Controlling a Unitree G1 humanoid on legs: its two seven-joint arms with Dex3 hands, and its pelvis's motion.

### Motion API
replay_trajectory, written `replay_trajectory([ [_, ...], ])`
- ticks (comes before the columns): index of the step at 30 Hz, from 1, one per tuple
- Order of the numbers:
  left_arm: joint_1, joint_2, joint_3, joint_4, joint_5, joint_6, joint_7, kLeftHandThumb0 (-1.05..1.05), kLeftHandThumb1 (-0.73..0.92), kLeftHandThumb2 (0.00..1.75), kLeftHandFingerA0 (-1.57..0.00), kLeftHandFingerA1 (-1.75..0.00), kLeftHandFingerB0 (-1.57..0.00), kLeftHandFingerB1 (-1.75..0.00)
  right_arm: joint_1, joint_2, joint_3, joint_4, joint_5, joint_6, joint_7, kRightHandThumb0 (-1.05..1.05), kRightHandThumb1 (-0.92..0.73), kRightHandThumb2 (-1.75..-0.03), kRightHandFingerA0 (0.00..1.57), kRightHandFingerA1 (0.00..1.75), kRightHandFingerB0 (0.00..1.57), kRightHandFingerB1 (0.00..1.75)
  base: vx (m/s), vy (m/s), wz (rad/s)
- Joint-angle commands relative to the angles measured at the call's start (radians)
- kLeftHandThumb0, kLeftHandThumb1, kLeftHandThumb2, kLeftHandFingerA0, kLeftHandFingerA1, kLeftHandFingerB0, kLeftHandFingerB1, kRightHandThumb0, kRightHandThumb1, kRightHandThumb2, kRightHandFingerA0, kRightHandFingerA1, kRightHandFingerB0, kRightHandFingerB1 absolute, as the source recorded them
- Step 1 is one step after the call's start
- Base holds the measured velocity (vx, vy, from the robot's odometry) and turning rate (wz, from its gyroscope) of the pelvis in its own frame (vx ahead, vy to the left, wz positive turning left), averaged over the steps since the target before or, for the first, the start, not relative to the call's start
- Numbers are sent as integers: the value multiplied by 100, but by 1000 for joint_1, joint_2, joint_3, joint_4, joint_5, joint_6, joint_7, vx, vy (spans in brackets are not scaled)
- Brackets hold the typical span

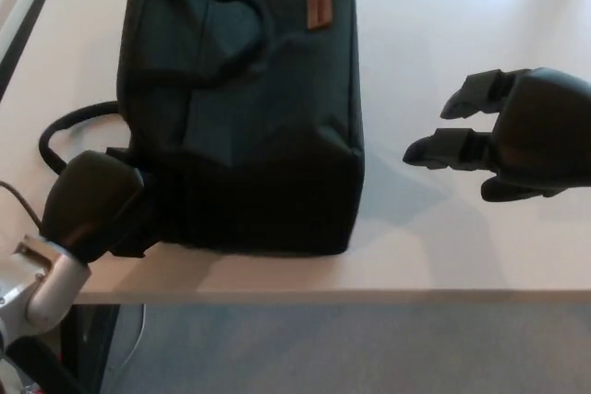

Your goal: A lunch bag is kept on the middle of the desk and the robot uses both its hands to grab the opening of the bag from the left and right and moves its hands away from each other to spread the bag open

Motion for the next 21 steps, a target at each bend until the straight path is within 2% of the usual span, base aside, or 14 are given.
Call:
replay_trajectory([
  [1, -6, 25, 2, -96, -8, -20, 48, -7, 48, 63, -78, -68, -67, -50, 10, -28, -32, -11, 3, -4, 7, -40, -67, -60, 52, 39, 35, 32, 0, 0, 0],
  [2, -9, 33, 11, -138, -1, -1, 72, -7, 48, 63, -78, -68, -67, -50, 12, -32, -44, -20, 13, 3, 16, -40, -67, -60, 52, 39, 35, 32, 0, 0, 0],
  [3, 1, 46, 30, -207, 3, 36, 83, -1, 50, 59, -62, -44, -47, -39, 13, -35, -50, -21, 12, 3, 14, -39, -65, -60, 51, 39, 35, 33, 0, 0, 0],
  [4, 2, 51, 42, -248, 5, 50, 96, 5, 50, 55, -46, -36, -36, -32, 12, -36, -55, -16, 8, 0, 3, -39, -65, -59, 51, 39, 36, 33, 0, 0, 0],
  [5, 4, 54, 57, -294, 12, 73, 113, 7, 32, 85, -23, -53, -19, -51, 15, -37, -61, -12, 6, -2, -7, -38, -62, -59, 53, 40, 37, 33, 0, 0, 0],
  [6, 6, 57, 74, -343, 21, 102, 130, 7, 32, 85, -23, -53, -19, -51, 19, -38, -68, -10, 5, -2, -15, -38, -62, -59, 53, 40, 37, 33, 0, 0, 0],
  [7, 7, 60, 86, -383, 27, 133, 123, 5, 35, 85, -15, -49, -4, -45, 25, -43, -73, -15, 7, -2, -10, -39, -61, -59, 52, 40, 35, 33, 0, 0, 0],
  [8, 1, 64, 105, -440, 42, 170, 130, 8, 47, 65, -16, -36, -4, -21, 35, -51, -78, -27, -1, 8, -8, -43, -59, -58, 51, 39, 32, 32, 0, 0, 0],
  [10, -6, 69, 136, -524, 61, 216, 137, 8, 47, 70, -15, -38, -3, -20, 52, -58, -83, -41, -12, 19, -11, -42, -58, -58, 51, 39, 33, 32, 0, 0, 0],
  [12, -13, 72, 169, -596, 53, 232, 109, 7, 50, 68, -17, -32, 0, -26, 68, -58, -87, -44, -21, 20, -32, -43, -57, -57, 52, 40, 32, 31, 0, 0, 0],
  [13, -32, 71, 186, -635, 52, 245, 93, 8, 42, 82, -12, -40, 0, -21, 85, -63, -94, -53, -11, 23, -16, -43, -58, -58, 51, 39, 28, 30, 0, 0, 0],
  [20, -45, 75, 265, -803, 9, 308, -59, 6, 44, 77, -11, -39, 0, -19, 173, -78, -146, -128, 22, 42, 6, -46, -59, -58, 48, 39, 22, 28, 0, 0, 0],
  [21, -50, 80, 273, -812, 9, 316, -75, 6, 43, 77, -12, -39, 0, -19, 189, -82, -159, -144, 24, 46, 5, -54, -48, -75, 40, 48, 15, 38, 0, 0, 0],
])
